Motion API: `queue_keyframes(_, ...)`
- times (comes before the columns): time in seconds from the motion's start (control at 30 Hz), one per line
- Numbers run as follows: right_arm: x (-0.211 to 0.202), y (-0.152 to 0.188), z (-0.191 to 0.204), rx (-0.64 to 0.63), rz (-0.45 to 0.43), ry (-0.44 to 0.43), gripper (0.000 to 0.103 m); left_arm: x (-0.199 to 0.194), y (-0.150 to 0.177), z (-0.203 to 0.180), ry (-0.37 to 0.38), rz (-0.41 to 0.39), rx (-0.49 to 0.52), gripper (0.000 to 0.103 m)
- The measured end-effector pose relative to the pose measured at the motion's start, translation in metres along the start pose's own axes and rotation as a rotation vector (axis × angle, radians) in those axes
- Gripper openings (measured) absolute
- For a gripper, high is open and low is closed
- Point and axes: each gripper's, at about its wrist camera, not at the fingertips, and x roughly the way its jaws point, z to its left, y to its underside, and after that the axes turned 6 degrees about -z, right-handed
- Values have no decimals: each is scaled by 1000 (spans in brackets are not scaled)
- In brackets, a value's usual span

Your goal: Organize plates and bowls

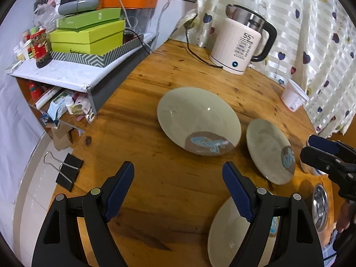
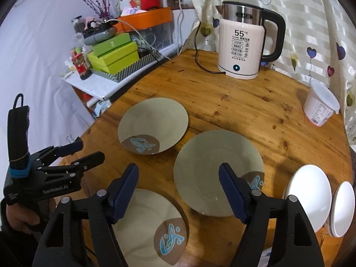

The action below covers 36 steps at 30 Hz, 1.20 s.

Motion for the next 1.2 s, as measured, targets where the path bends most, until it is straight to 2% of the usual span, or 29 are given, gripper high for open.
queue_keyframes(0.2,24,-15,-4,27,31,-34,64,12,-8,9,-5,0,-27,82)
queue_keyframes(0.57,85,-37,-19,63,100,-79,60,45,-19,23,-3,25,-81,74)
queue_keyframes(0.7,108,-42,-21,80,129,-99,53,58,-23,26,-3,43,-98,63)
queue_keyframes(0.9,135,-45,-27,121,172,-118,45,71,-25,27,-4,63,-104,60)
queue_keyframes(1.0,143,-46,-25,121,184,-123,40,78,-27,28,-5,73,-107,54)
queue_keyframes(1.2,151,-47,-27,125,199,-114,32,84,-31,25,-5,73,-92,51)
